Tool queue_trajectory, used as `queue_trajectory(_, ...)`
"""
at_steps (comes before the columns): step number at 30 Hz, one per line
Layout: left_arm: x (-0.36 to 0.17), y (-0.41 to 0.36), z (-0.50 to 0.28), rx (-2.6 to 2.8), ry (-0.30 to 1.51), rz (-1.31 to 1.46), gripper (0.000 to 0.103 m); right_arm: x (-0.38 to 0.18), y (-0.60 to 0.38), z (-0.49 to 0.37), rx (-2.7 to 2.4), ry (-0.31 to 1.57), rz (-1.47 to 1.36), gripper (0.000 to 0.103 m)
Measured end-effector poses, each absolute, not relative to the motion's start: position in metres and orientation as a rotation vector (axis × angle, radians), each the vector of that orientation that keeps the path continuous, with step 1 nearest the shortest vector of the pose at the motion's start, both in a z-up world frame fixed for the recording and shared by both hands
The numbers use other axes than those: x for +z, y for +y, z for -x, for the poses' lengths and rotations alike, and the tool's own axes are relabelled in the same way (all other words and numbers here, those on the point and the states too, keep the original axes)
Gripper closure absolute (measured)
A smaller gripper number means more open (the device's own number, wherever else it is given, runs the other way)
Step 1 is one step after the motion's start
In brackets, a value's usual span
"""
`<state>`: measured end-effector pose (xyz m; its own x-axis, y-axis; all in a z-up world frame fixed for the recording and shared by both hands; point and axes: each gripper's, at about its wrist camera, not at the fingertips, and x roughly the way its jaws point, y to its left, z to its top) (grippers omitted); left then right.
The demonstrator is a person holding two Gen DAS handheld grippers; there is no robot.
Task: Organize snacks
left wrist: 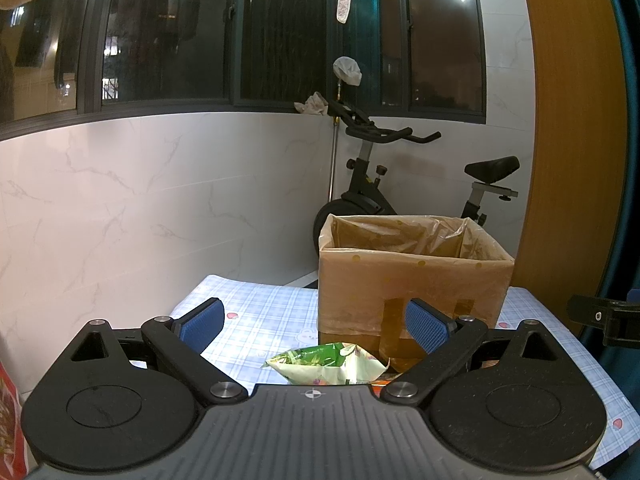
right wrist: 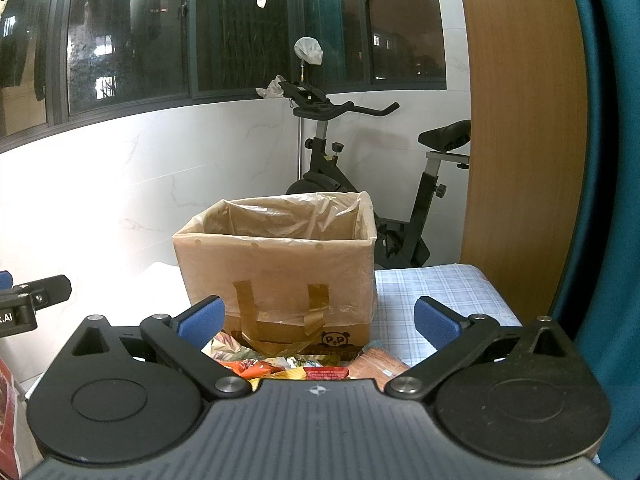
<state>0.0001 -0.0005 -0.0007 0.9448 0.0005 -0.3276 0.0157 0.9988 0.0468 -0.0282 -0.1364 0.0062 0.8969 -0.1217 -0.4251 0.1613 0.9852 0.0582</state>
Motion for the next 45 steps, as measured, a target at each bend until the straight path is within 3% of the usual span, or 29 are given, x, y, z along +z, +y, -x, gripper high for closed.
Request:
queue_trajectory(21, -0.007, 0.003, -0.002, -0.006, 0.360, -0.043, 0.005, 0.008, -0.140, 0.026, -0.135, 0.423, -0.096, 0.000)
queue_trajectory(34, -0.025, 0.033, -0.042, 0.071, 0.417, -0.019, 0.005, -0.001, -0.168, 0.000, -0.125, 0.342, -0.108, 0.000)
queue_trajectory(45, -0.058, 0.045, -0.077, 0.050, 0.474, 0.032, 0.005, -0.049, -0.169, -0.027, -0.044, 0.404, -0.160, 0.000)
